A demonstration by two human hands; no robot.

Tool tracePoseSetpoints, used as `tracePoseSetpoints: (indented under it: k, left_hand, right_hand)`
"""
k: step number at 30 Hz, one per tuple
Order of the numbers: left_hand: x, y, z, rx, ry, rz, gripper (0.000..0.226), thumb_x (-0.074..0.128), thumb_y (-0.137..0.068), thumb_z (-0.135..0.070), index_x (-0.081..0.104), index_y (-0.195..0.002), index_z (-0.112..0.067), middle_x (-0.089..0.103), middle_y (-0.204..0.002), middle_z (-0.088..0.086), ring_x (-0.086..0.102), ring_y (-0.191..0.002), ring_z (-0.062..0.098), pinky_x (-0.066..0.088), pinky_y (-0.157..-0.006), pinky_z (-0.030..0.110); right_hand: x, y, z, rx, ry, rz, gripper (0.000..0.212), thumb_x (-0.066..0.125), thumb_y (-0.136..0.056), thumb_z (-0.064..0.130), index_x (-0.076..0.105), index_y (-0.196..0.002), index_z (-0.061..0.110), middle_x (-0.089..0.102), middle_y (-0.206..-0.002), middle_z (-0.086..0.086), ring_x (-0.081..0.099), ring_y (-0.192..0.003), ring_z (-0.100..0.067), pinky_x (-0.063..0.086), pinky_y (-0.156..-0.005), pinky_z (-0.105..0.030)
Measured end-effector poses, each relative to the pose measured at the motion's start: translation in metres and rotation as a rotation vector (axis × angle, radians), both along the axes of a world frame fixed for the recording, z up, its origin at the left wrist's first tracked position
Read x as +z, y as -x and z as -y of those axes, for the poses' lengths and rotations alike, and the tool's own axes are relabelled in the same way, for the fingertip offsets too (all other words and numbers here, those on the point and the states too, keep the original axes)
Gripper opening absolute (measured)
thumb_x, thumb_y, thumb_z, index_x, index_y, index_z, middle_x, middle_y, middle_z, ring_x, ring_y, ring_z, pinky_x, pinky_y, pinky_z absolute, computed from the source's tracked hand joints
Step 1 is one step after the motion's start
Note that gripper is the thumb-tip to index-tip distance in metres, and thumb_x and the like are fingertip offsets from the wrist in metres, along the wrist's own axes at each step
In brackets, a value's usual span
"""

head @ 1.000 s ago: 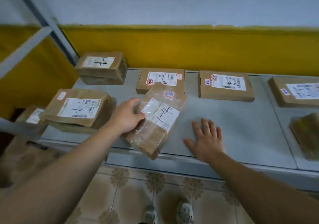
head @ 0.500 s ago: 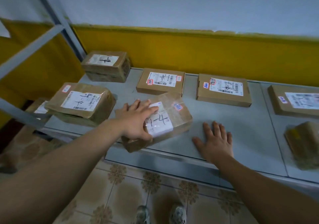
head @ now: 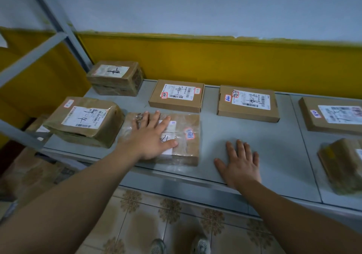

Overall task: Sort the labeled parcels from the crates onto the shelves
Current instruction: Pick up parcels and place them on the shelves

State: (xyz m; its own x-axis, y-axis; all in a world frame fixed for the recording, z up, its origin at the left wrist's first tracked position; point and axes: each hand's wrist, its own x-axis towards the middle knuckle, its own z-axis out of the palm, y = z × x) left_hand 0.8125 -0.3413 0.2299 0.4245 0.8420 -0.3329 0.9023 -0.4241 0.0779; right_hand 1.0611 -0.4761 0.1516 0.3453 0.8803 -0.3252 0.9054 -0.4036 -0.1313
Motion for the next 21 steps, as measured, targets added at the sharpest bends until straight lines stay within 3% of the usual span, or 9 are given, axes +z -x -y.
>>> tracePoseSetpoints:
  k: [3,6,12,21]
  left_hand:
    - [0.003,0.001,-0.003,0.006,0.022,0.018,0.087,0.031,-0.081,-0.081,-0.007,-0.150,-0.045,-0.021,-0.160,-0.005,-0.026,-0.144,0.027,-0.012,-0.114,0.061]
    - [-0.002,-0.018,0.007,0.117,0.010,0.060,0.088,0.022,-0.076,-0.087,-0.009,-0.149,-0.048,-0.022,-0.159,-0.005,-0.029,-0.142,0.034,-0.015,-0.110,0.062]
    - [-0.007,-0.015,0.001,0.090,-0.027,0.009,0.099,0.007,-0.059,-0.094,-0.011,-0.147,-0.051,-0.022,-0.159,-0.005,-0.026,-0.143,0.034,-0.010,-0.113,0.064]
    - [-0.008,-0.014,-0.006,0.072,-0.035,0.027,0.099,0.012,-0.060,-0.094,-0.008,-0.147,-0.052,-0.019,-0.160,-0.007,-0.023,-0.145,0.032,-0.009,-0.114,0.063]
  right_hand:
    - [0.001,0.001,0.001,-0.001,-0.007,0.000,0.077,0.021,-0.094,0.069,0.001,-0.158,0.030,-0.011,-0.166,-0.004,-0.015,-0.151,-0.026,-0.006,-0.122,-0.049]
    - [0.001,0.001,0.000,0.001,-0.004,-0.004,0.078,0.020,-0.094,0.070,0.000,-0.158,0.030,-0.012,-0.166,-0.004,-0.015,-0.151,-0.026,-0.007,-0.121,-0.049]
    - [0.002,0.001,0.000,0.044,0.033,-0.003,0.074,0.017,-0.096,0.067,-0.005,-0.157,0.034,-0.019,-0.164,-0.005,-0.022,-0.149,-0.028,-0.010,-0.120,-0.052]
    - [0.002,0.000,-0.001,0.051,0.049,0.000,0.075,0.016,-0.093,0.072,-0.008,-0.156,0.039,-0.020,-0.164,-0.001,-0.024,-0.149,-0.030,-0.011,-0.120,-0.054]
